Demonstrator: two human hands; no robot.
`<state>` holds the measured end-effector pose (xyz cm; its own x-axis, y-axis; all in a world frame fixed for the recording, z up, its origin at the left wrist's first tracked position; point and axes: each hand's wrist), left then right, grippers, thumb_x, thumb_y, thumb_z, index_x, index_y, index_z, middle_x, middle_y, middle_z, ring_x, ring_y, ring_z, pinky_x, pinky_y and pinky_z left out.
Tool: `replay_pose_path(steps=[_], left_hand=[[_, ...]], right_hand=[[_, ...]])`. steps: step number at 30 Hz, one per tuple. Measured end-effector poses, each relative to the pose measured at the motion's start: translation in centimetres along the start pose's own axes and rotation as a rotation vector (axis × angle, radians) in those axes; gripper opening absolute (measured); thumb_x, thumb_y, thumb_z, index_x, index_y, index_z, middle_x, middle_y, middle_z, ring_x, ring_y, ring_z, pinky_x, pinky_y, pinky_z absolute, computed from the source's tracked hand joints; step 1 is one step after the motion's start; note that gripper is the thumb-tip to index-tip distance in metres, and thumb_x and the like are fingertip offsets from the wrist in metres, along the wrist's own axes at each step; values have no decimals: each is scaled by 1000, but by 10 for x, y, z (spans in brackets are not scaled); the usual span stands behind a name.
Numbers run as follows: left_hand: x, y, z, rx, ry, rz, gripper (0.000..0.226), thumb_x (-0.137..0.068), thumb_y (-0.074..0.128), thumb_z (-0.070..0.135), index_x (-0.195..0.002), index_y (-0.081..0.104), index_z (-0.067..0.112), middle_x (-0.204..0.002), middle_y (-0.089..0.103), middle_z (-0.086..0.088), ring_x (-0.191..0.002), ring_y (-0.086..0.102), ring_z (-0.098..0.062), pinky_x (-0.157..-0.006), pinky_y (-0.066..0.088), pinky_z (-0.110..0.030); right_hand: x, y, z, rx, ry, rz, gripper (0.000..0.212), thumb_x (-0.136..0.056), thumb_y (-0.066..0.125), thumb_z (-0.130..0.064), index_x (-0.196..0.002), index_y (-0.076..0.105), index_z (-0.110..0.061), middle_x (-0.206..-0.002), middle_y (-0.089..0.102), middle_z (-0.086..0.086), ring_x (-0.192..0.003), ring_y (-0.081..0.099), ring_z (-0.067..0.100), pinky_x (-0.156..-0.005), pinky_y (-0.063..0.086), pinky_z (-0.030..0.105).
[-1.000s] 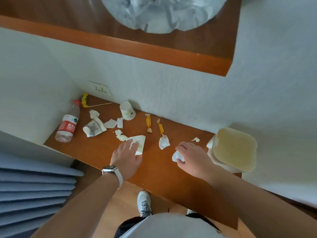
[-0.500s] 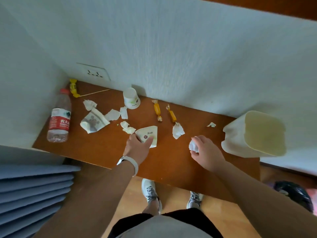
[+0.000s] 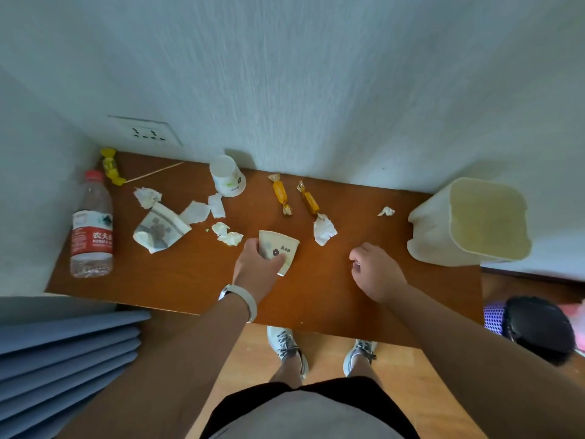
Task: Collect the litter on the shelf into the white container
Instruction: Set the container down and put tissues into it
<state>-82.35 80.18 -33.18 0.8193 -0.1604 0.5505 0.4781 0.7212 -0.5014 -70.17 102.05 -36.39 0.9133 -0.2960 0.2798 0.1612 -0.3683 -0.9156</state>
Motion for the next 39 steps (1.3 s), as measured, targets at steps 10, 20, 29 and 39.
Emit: replay_pose_path(steps=[10, 20, 29, 39], left_hand=[[29, 11, 38, 65, 129, -9, 36, -87, 71, 32, -113, 47, 25, -112, 58, 3, -91, 62, -15, -51, 49, -13], [61, 62, 144, 167, 351, -85, 32, -84, 73, 32, -106, 52, 20, -101, 66, 4, -88, 66, -14, -70, 61, -37], [89, 133, 224, 35, 523, -202, 25, -85, 71, 30, -99, 51, 22, -94, 64, 3, -84, 65, -16, -67, 57, -29], [91, 181, 238, -120, 524, -149, 34, -87, 67, 36, -115, 50, 24, -90, 63, 6, -80, 63, -10, -64, 52, -26]], right_hand=[[23, -42, -4, -126, -89, 157, 7, -84, 65, -8, -88, 66, -14, -80, 59, -4, -70, 52, 10, -61, 51, 24], [36, -144, 39, -186, -62, 330, 8, -89, 59, -10, -93, 65, -14, -88, 55, -9, -79, 49, 11, -65, 36, 19], [58, -186, 129, -238, 126, 380, 9, -92, 53, -16, -92, 62, -15, -94, 57, -3, -84, 50, 17, -70, 38, 27], [60, -185, 165, -230, 33, 258, 18, -90, 53, -25, -100, 65, -16, -103, 60, -1, -97, 53, 18, -80, 47, 33]])
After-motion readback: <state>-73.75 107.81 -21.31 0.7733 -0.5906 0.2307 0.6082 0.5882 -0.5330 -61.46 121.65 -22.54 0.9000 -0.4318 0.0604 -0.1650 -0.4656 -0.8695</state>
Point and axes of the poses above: each hand's wrist, its own x-axis away from the middle knuckle, its own y-axis out of the palm, z = x × y
